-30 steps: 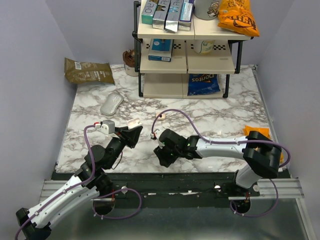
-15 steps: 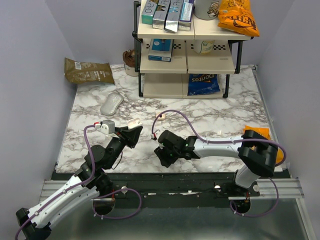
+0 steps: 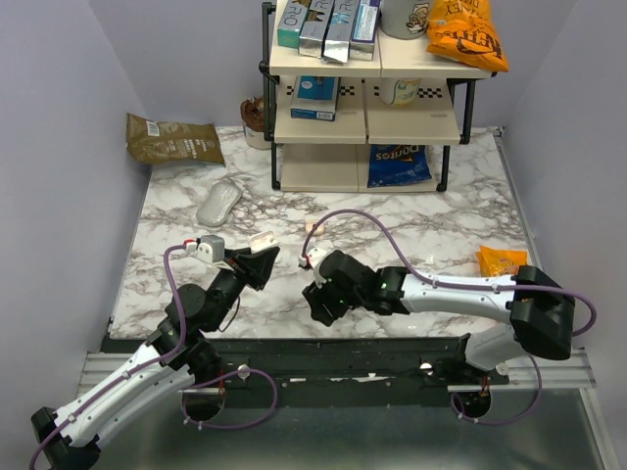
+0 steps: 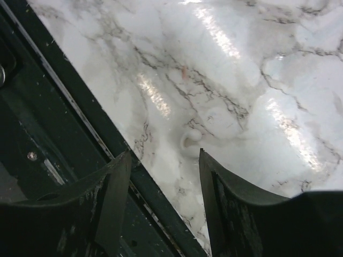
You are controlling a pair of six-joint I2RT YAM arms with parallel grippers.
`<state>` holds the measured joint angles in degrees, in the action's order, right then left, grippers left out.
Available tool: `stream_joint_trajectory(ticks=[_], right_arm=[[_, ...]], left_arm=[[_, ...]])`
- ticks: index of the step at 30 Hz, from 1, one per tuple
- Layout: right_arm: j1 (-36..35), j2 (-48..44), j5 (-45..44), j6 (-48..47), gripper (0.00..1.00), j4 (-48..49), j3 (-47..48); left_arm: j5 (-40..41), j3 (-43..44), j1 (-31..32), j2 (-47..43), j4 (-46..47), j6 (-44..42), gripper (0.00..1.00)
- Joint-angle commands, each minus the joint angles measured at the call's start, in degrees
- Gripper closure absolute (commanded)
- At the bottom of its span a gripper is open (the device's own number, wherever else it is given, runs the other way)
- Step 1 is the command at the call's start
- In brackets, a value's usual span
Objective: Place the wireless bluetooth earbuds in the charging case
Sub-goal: Adjust the left earbud at the center of the board.
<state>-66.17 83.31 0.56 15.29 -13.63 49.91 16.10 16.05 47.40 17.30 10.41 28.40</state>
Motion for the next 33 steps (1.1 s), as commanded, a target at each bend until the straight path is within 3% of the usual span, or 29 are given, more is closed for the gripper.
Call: stream_joint_trajectory(ticks=[1,17,33], right_arm=[[-2.0,2.7,4.4,-1.8,0.38,-2.1,1.7],[-2.1,8.7,2.3,-0.5,0.38,-1.7,1.4],[-2.1,7.5,0.8,-0.2,0.38,-1.1,2.3]], left_arm=[[1.5,-0.1,0.3,-0.8,-0.6,0.2,1.00],[1.4,-0.1,0.3,-0.9,-1.0,0.1,1.00],[1.5,-0.2,0.3,-1.0,-0.8,0.2,1.00]])
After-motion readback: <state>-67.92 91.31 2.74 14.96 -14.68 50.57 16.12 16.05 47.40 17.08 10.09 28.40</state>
